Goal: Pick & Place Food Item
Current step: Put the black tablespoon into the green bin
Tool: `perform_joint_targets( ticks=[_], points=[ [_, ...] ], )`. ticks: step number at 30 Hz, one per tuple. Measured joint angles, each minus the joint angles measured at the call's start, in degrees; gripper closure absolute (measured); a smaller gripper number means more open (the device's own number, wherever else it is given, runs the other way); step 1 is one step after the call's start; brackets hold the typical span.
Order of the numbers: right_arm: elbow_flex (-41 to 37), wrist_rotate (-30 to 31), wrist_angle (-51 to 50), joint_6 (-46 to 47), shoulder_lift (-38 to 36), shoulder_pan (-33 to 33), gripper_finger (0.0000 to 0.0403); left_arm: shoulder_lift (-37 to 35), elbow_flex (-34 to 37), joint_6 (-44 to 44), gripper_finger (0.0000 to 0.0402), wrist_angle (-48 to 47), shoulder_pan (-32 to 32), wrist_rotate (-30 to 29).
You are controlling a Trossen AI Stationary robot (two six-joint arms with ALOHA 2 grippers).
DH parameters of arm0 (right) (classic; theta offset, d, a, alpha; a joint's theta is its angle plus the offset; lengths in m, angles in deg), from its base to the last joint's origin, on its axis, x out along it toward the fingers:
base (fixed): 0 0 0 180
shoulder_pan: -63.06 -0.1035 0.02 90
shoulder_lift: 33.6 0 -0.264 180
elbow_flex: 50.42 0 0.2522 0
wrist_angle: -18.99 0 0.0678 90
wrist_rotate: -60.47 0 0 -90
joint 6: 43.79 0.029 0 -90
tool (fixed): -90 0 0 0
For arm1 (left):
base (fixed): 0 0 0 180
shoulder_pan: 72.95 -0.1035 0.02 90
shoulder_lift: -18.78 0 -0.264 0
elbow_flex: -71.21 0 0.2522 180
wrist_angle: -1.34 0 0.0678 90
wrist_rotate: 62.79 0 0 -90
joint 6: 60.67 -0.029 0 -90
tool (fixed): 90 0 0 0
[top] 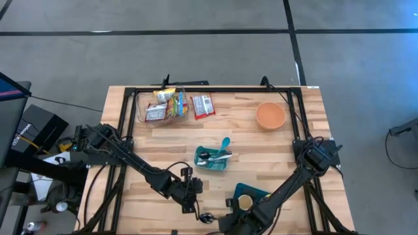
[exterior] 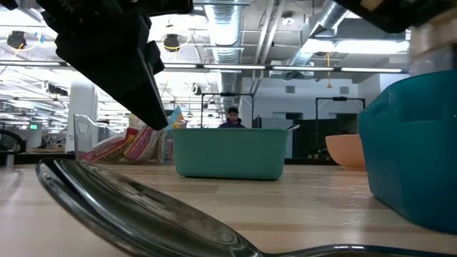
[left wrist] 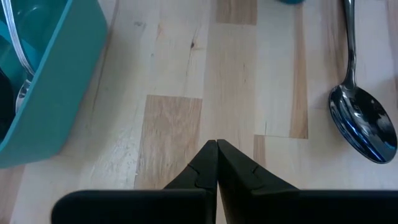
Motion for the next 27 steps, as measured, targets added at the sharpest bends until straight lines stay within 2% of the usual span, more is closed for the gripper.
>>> perform_joint_targets(
  ticks=[8,27],
  points=[
    [2.2,-0.2,-6.0,2.2,1.0,-0.3,0.0403,0.0,0.0,0.0,0.0401,0.0,0.0,0.0],
    [2.2,-1.4,-7.9,0.6,1.0,1.8,0.0403,0.0,0.0,0.0,0.0402,0.0,0.0,0.0]
  ],
)
